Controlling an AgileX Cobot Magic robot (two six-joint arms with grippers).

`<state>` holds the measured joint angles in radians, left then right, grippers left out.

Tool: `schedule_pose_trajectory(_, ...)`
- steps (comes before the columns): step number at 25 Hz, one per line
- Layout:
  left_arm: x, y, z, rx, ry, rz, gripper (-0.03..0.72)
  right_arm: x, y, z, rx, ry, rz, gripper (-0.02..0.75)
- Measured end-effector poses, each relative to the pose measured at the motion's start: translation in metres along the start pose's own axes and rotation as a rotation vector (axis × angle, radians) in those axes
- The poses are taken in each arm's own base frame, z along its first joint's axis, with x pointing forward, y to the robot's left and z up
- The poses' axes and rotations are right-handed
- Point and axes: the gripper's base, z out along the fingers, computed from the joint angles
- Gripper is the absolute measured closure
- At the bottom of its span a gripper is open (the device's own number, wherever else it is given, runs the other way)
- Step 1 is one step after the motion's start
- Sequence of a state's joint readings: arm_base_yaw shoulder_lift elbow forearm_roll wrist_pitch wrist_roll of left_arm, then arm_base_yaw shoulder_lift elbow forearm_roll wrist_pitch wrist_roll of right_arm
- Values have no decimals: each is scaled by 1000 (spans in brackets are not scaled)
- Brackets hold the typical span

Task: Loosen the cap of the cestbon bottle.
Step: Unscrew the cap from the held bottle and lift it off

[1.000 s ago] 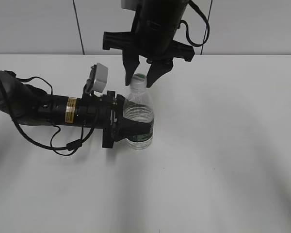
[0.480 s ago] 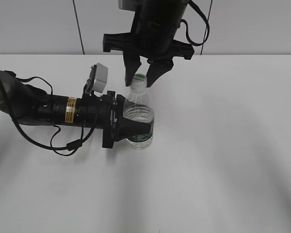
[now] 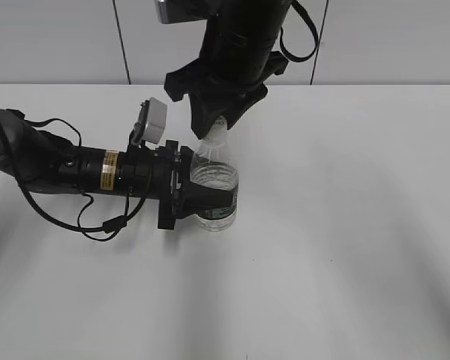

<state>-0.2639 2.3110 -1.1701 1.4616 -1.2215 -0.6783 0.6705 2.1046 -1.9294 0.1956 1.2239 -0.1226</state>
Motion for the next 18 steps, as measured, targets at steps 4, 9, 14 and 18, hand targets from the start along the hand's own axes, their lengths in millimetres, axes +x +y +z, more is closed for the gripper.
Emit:
schedule_pose_trajectory(4, 0, 0, 0, 2, 1, 2, 307, 0, 0, 0, -1, 0, -147, 423)
schedule_pose_trajectory(9, 0, 0, 0, 3, 0, 4, 307, 0, 0, 0, -2, 0, -323, 426)
schedule_pose_trajectory(14, 0, -1, 0, 6, 0, 7, 307, 0, 0, 0, -4, 1, -494, 426)
schedule_pose_trajectory(18, 0, -1, 0, 6, 1, 7, 307, 0, 0, 1, -6, 3, -647, 427)
